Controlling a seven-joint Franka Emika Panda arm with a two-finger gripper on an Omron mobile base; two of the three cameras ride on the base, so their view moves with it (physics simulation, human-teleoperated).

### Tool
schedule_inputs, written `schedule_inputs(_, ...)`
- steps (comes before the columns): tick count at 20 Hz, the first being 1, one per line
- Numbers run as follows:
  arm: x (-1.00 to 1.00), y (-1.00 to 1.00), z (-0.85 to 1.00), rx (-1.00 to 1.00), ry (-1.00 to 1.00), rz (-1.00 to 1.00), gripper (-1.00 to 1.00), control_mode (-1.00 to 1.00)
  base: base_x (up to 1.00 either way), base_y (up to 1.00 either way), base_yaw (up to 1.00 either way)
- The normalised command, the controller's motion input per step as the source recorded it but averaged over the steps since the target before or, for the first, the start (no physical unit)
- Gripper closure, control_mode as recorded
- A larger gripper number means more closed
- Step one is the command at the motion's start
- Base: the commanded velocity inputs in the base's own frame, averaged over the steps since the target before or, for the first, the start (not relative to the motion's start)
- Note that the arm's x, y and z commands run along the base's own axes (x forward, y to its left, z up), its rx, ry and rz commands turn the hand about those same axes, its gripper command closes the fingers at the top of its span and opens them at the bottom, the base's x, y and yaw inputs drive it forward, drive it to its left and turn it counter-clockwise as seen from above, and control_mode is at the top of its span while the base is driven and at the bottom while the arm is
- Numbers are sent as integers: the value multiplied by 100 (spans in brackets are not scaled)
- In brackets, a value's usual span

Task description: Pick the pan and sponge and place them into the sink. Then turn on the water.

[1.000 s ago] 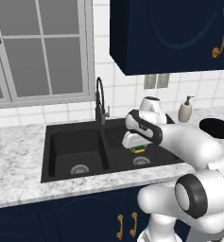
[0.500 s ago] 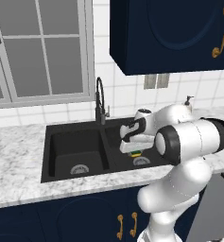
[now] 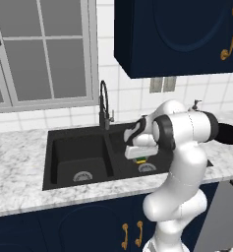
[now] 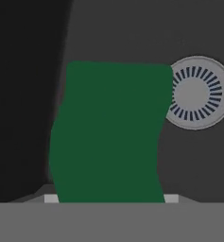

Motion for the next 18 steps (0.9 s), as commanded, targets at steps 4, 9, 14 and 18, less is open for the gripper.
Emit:
schedule_inputs(4, 35, -18, -38, 0, 0, 0, 100, -100, 0, 0, 0)
schedule_inputs(9, 26, -28, -33, 0, 0, 0, 100, -100, 0, 0, 0)
schedule_inputs(14, 19, -10, -39, 0, 0, 0, 100, -100, 0, 0, 0)
schedule_inputs(18, 11, 0, -35, 0, 0, 0, 100, -100, 0, 0, 0)
